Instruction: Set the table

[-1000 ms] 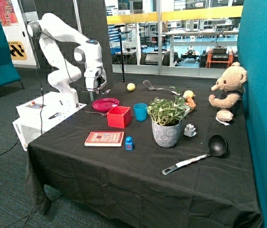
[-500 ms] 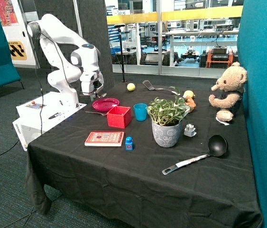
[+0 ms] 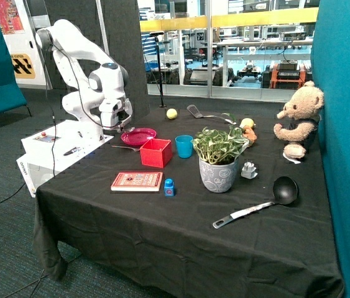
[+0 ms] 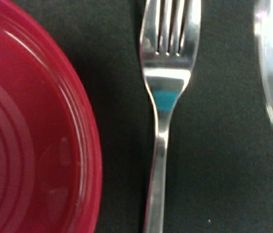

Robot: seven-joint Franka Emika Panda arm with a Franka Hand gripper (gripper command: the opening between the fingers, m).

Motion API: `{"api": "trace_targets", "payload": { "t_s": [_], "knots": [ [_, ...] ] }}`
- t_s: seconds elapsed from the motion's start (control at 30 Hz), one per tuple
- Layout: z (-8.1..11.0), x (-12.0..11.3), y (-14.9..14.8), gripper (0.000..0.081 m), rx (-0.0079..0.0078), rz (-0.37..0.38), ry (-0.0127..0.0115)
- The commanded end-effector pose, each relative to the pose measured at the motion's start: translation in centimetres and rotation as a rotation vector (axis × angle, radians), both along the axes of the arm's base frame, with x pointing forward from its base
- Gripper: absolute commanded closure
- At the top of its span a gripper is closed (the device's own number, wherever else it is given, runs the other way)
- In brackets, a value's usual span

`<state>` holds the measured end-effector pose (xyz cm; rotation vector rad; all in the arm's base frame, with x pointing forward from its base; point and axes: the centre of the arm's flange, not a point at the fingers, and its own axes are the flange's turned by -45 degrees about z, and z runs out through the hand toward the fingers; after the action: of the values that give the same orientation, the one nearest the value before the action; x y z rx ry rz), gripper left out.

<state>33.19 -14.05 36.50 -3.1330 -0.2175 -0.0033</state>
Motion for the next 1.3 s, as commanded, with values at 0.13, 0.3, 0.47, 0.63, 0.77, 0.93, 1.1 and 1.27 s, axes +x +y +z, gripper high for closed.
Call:
{"api": "trace_targets", "payload": {
  "t_s": [0.13,0.3,0.47,0.63,0.77,0.93,1.1,1.27],
  "knots": [
    [-1.8,-0.8,-1.5,0.0808,-0.0012,-0.024,0.0020],
    [-2.5,-1.0,-2.0,0.0808,-0.0012,-0.030,0.0020],
    [-3.1,-1.0,-2.4,0.0808,-0.0012,-0.035,0.0020],
    [-3.8,-0.9,-2.4,0.0808,-0.0011,-0.040,0.0020],
    [-4.4,-0.8,-2.4,0.0808,-0.0012,-0.038,0.0020],
    [-4.9,-0.6,-2.4,0.0808,-0.0011,-0.040,0.0020],
    [-5.1,-0.4,-2.4,0.0808,-0.0012,-0.034,0.0020],
    [-5.4,0.0,-2.1,0.0808,-0.0012,-0.030,0.0020]
  ]
}}
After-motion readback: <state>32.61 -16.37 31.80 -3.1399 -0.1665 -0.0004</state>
